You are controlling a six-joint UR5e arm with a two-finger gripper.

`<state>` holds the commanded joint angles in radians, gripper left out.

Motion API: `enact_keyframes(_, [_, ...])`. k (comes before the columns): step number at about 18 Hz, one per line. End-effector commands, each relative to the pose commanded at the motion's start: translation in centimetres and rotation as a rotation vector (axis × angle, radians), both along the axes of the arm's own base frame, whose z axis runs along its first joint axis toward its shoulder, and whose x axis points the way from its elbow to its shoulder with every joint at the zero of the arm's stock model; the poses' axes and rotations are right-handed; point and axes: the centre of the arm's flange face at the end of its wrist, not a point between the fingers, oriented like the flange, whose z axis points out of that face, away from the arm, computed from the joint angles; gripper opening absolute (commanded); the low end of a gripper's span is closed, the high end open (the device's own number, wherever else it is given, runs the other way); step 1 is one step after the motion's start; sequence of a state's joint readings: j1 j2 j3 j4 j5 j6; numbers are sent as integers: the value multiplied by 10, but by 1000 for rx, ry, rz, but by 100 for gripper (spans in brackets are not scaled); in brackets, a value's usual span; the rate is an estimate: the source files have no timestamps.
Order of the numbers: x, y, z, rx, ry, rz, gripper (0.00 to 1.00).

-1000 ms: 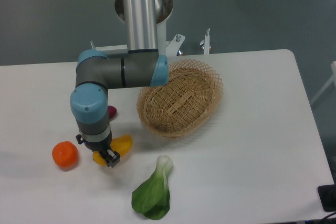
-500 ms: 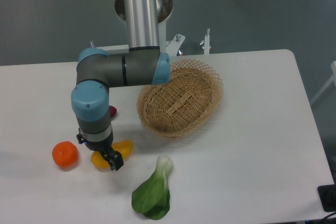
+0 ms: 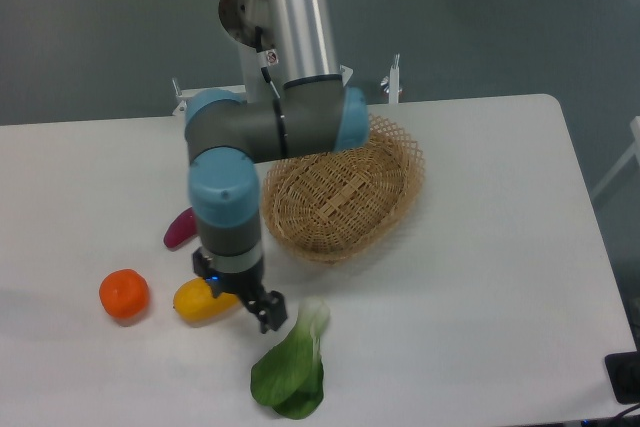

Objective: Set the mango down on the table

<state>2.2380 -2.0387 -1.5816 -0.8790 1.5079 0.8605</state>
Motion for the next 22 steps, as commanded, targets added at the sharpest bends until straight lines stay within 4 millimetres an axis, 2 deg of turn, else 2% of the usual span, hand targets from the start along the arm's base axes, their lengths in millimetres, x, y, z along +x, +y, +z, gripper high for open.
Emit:
enact_keyframes(2, [-22,-11,4,6,10,11,100])
enact_keyframes(8, [-71,-46,24,20,41,42,100])
enact_keyframes(14, [-104,-78,27,-8,56,9,100])
enact_keyframes(19, [-130,-101,28,-133,66,-64,100])
enact_keyframes(22, [-152,-123,29,-161,57,-80,100])
